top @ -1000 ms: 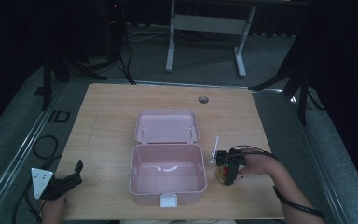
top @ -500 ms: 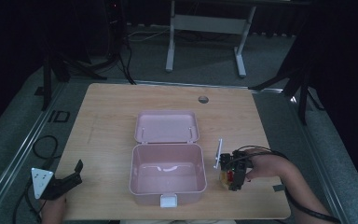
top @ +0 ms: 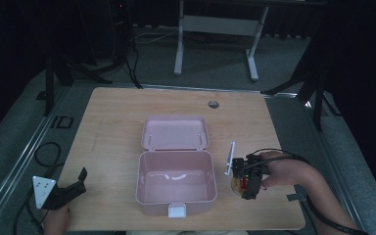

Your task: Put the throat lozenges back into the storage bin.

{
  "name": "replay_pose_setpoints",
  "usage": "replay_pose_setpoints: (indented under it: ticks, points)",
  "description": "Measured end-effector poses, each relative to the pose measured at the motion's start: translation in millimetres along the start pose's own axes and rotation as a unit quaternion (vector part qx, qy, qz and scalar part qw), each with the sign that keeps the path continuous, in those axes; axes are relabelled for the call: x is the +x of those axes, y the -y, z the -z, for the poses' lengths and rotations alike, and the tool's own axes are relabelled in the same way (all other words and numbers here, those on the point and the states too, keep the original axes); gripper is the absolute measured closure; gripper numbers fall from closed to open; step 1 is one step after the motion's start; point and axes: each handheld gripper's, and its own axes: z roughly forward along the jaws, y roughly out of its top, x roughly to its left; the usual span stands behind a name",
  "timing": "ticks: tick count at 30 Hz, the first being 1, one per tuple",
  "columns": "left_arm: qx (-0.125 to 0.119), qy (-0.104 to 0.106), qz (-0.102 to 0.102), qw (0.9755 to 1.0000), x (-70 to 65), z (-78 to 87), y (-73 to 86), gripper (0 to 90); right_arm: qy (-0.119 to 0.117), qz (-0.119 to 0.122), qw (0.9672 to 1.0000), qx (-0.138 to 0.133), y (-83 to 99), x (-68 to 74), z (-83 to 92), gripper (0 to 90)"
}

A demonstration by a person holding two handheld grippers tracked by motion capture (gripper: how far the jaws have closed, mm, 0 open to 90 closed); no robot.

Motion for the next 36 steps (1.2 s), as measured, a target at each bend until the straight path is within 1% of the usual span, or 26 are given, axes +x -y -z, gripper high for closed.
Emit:
replay_pose_setpoints:
  ticks: [1,2,3,8,14,16,18,20,23,30,34,36]
  points:
    - [0.0,0.0,0.0,1.0,0.0,0.0,0.0,0.4,0.0,0.0,1.0,0.0,0.0,0.0,0.0,19.9]
    - [0.0,0.0,0.001,1.0,0.1,0.1,0.0,0.4,0.002,0.0,1.0,-0.002,-1.0,0.8,4.3,19.9]
    - [0.0,0.0,0.0,1.0,0.3,0.2,0.0,0.4,0.002,0.0,1.0,-0.006,-3.5,3.0,12.7,19.9]
    - [-0.002,0.0,0.002,1.0,0.4,0.5,0.2,0.4,0.002,0.014,0.9998,-0.016,-12.4,7.9,31.2,19.9]
    - [-0.001,0.001,0.002,1.0,0.5,0.4,0.1,0.4,0.006,0.028,0.9993,-0.025,-28.5,15.0,48.2,19.9]
    - [-0.001,0.001,0.002,1.0,0.6,0.5,0.1,0.4,0.011,0.028,0.9991,-0.03,-35.7,16.2,52.3,19.9]
    - [-0.001,0.001,0.002,1.0,0.5,0.5,0.1,0.4,0.013,0.034,0.9987,-0.034,-43.0,16.9,55.1,19.9]
    - [-0.001,0.001,0.002,1.0,0.6,0.5,0.1,0.4,0.01,0.042,0.9983,-0.039,-50.5,17.6,56.7,20.0]
    - [0.0,0.002,0.002,1.0,0.9,0.5,0.0,0.4,0.009,0.052,0.9978,-0.04,-61.8,20.2,57.4,20.0]
    - [0.0,0.003,0.003,1.0,1.1,0.5,0.0,0.4,0.004,0.075,0.9959,-0.051,-85.7,25.1,60.0,19.9]
    - [-0.001,0.004,0.004,1.0,1.2,0.6,0.1,0.4,0.004,0.089,0.9944,-0.057,-98.1,26.6,58.8,20.0]
    - [-0.001,0.005,0.004,1.0,1.3,0.6,0.1,0.4,-0.001,0.092,0.994,-0.06,-102.8,26.0,56.3,19.9]
